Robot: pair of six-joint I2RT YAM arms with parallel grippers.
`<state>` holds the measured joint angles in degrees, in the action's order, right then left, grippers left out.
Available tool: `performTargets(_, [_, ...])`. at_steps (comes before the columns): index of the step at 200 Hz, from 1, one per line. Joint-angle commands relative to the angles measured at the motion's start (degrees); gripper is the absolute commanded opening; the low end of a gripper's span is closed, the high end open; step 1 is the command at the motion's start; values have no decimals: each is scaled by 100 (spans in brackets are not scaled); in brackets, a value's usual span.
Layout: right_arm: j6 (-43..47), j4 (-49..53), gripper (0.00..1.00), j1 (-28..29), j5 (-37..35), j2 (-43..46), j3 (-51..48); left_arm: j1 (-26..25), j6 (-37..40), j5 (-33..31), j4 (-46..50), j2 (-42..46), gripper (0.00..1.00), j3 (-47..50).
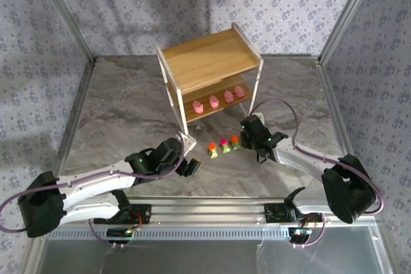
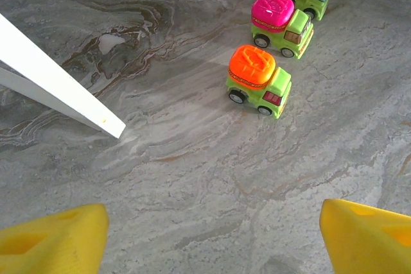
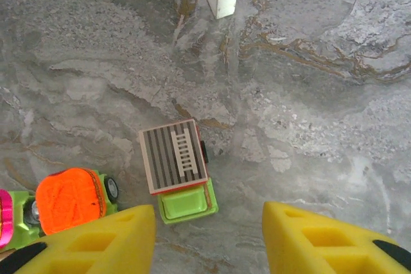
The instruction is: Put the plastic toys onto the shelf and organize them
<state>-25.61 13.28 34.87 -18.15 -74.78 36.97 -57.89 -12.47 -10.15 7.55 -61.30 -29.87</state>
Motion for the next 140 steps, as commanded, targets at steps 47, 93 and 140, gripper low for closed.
performTargets(47, [366,-141,47,-71,277,-365,350,-47,34,-103,53,-38,85,-182])
performTargets(93, [429,-185,47,-94,311,-543,420,-47,34,-108,45,-40,85,-180])
performTargets(140, [469,-203,46,-134,339,-719,491,-47,40,-109,45,-51,85,-186])
